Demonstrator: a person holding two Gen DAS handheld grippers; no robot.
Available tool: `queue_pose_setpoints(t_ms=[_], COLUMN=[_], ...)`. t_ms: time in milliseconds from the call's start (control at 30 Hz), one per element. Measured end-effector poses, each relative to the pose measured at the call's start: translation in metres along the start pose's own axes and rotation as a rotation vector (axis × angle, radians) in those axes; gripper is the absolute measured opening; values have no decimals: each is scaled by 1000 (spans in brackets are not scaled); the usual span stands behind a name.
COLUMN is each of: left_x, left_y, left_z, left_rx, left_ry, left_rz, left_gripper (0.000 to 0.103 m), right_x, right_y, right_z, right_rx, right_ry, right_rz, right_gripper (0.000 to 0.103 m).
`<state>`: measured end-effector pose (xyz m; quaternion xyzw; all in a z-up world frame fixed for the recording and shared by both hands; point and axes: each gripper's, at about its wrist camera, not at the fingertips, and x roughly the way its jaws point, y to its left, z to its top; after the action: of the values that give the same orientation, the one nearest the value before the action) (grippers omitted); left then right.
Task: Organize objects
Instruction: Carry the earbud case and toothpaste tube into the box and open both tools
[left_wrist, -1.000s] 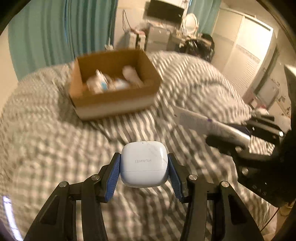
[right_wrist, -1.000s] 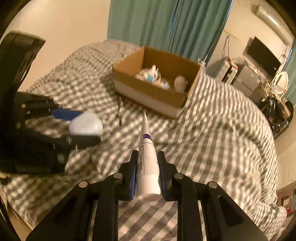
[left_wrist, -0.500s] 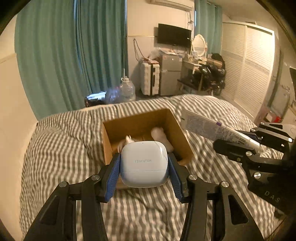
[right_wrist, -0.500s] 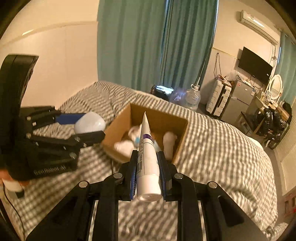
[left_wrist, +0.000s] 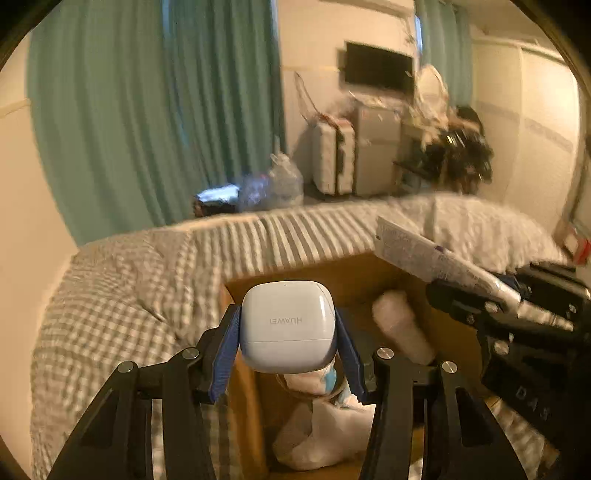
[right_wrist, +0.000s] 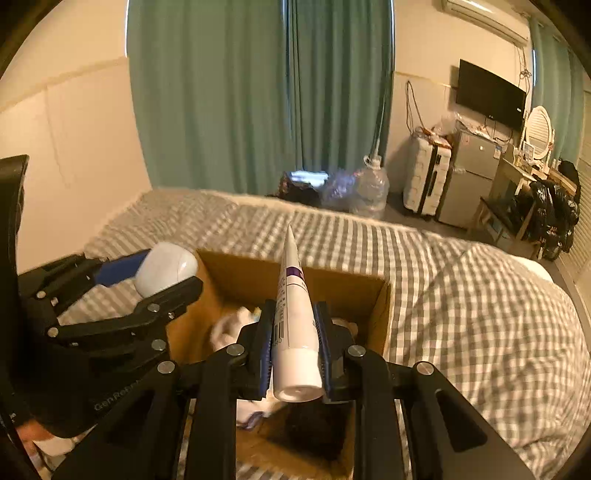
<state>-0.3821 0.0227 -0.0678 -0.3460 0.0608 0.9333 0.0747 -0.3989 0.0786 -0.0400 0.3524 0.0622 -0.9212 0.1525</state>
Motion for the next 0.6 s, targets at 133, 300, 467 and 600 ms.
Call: queue_pose_setpoints(t_ms=[133,300,467,600], left_x=[27,34,35,31], left_y=[-4,-9,-14,-14], left_z=[-18,-28,-35,-42], left_rx=[30,36,55,62], left_ry=[60,90,73,53], left_rz=[-31,-23,-30,-37], left_gripper=[51,51,51,51], right_x=[31,37,30,29], right_y=[-8,-11,-12,-16], right_z=[-13,-25,-37,-40], right_rx=[15,28,30,56], right_ry=[70,98,78,69], right_rz=[34,22,12,28], right_gripper=[19,20,20,20])
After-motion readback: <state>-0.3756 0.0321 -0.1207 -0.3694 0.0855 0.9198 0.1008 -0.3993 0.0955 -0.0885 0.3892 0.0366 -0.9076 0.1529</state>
